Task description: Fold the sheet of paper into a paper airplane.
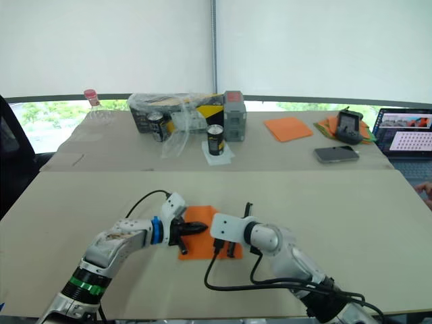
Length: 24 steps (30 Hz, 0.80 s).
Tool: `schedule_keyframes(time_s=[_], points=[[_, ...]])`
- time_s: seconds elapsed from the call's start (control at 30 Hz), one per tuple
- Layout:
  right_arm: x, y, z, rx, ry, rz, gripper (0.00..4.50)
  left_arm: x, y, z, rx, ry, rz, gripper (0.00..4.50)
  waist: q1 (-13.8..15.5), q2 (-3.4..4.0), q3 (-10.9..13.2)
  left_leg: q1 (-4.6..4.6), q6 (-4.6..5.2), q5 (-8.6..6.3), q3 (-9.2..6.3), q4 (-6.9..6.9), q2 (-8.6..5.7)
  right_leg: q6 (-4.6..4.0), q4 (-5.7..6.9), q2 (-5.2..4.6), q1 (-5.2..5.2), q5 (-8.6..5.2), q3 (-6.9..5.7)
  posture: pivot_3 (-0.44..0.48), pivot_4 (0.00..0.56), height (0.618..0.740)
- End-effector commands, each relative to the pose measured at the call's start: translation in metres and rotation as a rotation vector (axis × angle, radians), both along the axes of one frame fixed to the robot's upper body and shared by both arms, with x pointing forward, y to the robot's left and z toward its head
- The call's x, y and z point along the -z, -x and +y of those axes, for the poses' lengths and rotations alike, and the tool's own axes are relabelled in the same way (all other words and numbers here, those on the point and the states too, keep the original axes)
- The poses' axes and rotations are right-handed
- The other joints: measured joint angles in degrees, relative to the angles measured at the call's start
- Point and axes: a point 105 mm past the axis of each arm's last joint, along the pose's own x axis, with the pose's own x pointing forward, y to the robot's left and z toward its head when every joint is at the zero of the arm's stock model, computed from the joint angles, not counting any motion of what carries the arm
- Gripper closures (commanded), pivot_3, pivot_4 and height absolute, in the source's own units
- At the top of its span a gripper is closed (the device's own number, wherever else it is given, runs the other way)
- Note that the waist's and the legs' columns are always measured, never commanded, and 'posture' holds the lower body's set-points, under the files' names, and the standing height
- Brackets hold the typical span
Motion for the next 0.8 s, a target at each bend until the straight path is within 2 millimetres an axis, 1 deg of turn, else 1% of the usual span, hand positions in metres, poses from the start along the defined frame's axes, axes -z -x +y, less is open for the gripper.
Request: schedule_keyframes(time_s=[0.03, 0.23, 0.37, 0.47, 0.5, 0.63, 0.73, 0.8], points=[[0.016, 0.002, -0.001, 0.021, 0.021, 0.067, 4.48, -0.005, 0.003, -0.002, 0.010, 0.005, -0.018, 4.50, -0.05, 0.00, 0.00, 0.03, 0.00, 0.00, 0.00, -0.01, 0.00, 0.00, 0.00, 0.01, 0.02, 0.00, 0.00, 0.000, 0.150, 0.739], [0.020, 0.004, 0.003, 0.024, 0.018, 0.110, 4.48, -0.006, 0.003, -0.001, 0.017, -0.003, -0.022, 4.50, -0.17, 0.00, 0.00, 0.14, 0.00, 0.00, 0.00, -0.04, 0.05, 0.00, 0.00, 0.04, 0.10, 0.00, 0.01, 0.000, 0.150, 0.739], [0.026, 0.005, 0.004, 0.022, 0.034, 0.138, 4.48, -0.009, 0.000, -0.001, 0.014, 0.002, -0.032, 4.50, -0.32, -0.01, -0.01, 0.18, 0.00, 0.00, 0.00, -0.06, 0.07, 0.00, 0.00, 0.06, 0.12, 0.00, 0.02, 0.000, 0.150, 0.739], [0.032, 0.008, 0.003, 0.030, 0.042, 0.168, 4.48, -0.017, -0.006, -0.001, -0.009, 0.025, -0.063, 4.50, -0.31, -0.01, -0.01, 0.21, 0.00, 0.00, 0.00, -0.08, 0.09, -0.01, 0.00, 0.08, 0.14, 0.00, 0.01, 0.000, 0.150, 0.739], [0.033, 0.008, 0.003, 0.031, 0.042, 0.177, 4.48, -0.024, -0.011, -0.001, -0.027, 0.051, -0.085, 4.50, -0.31, -0.01, -0.01, 0.22, 0.00, 0.00, 0.00, -0.08, 0.09, -0.01, 0.00, 0.08, 0.15, 0.00, 0.01, 0.000, 0.150, 0.739], [0.035, 0.008, 0.005, 0.034, 0.039, 0.187, 4.48, -0.036, -0.021, -0.005, -0.059, 0.103, -0.136, 4.50, -0.37, -0.04, -0.03, 0.27, -0.01, 0.00, 0.00, -0.08, 0.12, -0.01, 0.00, 0.10, 0.18, 0.00, 0.01, 0.000, 0.150, 0.739], [0.035, 0.008, 0.006, 0.038, 0.035, 0.194, 4.48, -0.038, -0.028, -0.009, -0.066, 0.103, -0.158, 4.50, -0.50, -0.06, -0.05, 0.37, -0.01, 0.00, 0.01, -0.17, 0.12, -0.01, -0.01, 0.11, 0.22, 0.00, 0.03, 0.000, 0.150, 0.739], [0.036, 0.008, 0.006, 0.040, 0.034, 0.197, 4.48, -0.034, -0.030, -0.015, -0.039, 0.086, -0.163, 4.50, -0.62, -0.07, -0.06, 0.42, -0.02, 0.00, 0.01, -0.26, 0.11, -0.01, -0.02, 0.11, 0.22, 0.00, 0.04, 0.000, 0.150, 0.739]])
